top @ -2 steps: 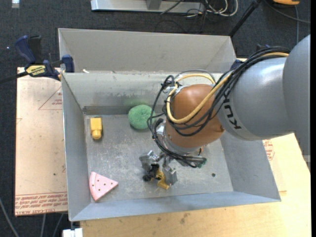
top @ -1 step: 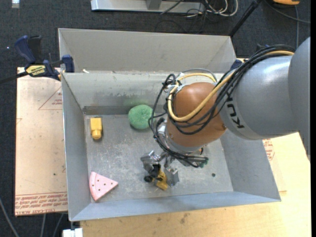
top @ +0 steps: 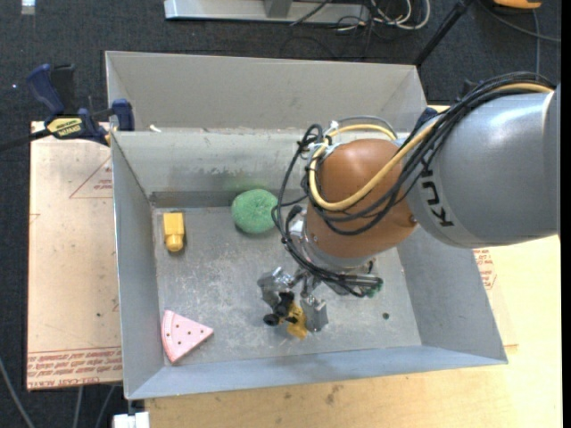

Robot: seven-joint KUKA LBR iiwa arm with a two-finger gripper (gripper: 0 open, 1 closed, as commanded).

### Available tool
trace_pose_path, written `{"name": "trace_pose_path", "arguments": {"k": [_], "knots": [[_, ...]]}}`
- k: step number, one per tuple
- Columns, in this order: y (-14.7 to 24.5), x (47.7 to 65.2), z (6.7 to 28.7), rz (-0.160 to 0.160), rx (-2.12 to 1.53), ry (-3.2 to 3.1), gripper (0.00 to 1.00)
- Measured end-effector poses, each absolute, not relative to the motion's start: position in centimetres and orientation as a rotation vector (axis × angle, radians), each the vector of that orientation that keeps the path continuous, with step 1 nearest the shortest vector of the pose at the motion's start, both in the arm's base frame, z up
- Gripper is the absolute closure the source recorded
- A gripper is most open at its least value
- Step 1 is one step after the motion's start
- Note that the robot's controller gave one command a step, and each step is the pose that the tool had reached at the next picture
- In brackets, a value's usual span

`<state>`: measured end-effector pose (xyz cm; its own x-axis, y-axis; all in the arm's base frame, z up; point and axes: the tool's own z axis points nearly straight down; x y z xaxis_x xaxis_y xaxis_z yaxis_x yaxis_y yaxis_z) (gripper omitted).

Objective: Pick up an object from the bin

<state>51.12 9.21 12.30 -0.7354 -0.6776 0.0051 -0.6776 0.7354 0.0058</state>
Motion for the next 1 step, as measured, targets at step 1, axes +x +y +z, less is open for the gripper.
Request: {"name": "trace_pose_path", "arguments": {"k": [1], "knots": [[9.23,51.3,14.56,-0.003,1.142,-2.927,1.0]]}}
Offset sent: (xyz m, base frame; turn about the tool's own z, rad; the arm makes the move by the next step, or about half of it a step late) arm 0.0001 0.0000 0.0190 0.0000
